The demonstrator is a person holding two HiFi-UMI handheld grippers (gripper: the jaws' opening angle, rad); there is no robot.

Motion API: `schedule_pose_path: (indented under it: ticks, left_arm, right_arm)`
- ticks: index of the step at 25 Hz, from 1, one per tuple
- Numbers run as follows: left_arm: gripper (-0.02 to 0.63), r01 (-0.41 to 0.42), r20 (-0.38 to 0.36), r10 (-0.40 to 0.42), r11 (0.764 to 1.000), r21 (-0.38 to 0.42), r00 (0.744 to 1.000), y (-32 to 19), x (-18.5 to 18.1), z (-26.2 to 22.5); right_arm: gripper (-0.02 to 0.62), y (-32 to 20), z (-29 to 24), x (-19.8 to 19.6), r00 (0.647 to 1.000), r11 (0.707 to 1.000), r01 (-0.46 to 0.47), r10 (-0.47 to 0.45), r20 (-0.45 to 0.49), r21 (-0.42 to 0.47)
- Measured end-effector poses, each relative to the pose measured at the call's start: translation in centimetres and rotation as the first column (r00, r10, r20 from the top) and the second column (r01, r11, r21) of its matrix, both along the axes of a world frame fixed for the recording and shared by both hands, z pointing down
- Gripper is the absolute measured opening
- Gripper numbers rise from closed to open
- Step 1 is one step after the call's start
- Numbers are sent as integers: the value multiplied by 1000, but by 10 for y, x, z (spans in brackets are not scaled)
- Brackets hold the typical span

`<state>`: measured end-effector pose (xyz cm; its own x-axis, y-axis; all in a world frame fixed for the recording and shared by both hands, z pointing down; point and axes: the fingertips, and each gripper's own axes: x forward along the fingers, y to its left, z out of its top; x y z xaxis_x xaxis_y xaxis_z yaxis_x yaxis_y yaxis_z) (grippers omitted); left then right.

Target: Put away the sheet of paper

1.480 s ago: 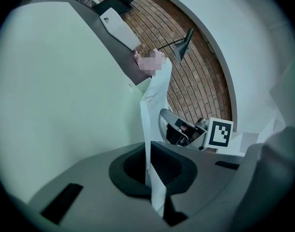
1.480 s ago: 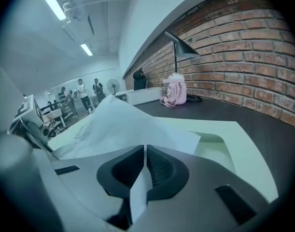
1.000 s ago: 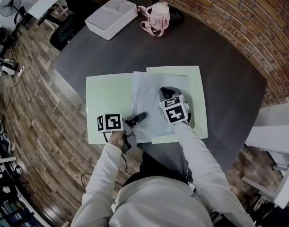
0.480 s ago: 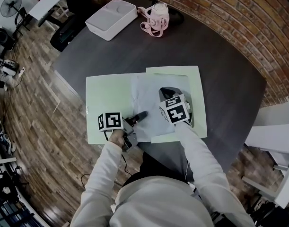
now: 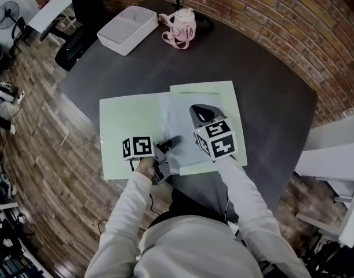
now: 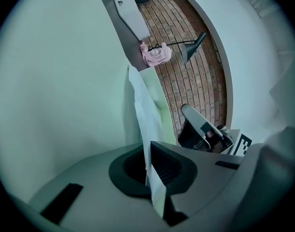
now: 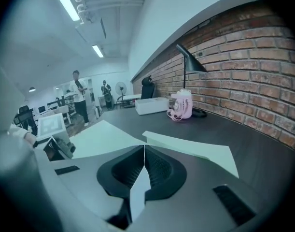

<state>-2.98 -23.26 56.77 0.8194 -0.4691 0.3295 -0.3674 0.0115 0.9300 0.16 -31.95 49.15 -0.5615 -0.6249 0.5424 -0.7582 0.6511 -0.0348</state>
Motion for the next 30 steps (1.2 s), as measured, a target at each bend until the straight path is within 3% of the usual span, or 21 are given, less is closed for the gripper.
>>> schedule_pose_path:
  ticks: [13, 21, 30]
  left_arm:
    - [17, -47, 39, 47, 999, 17, 998, -5, 21, 2]
    - [17, -93, 48, 92, 995, 35, 995, -8, 39, 1]
    - [21, -143, 121, 134, 988, 66, 983, -9, 53, -2]
  right_arm:
    - [28, 23, -49, 39, 989, 993, -108, 103, 111, 42]
    - [28, 45, -60, 60, 978, 986, -162, 155, 141, 40]
    - [28, 59, -58, 73, 972, 980, -194, 189, 140, 29]
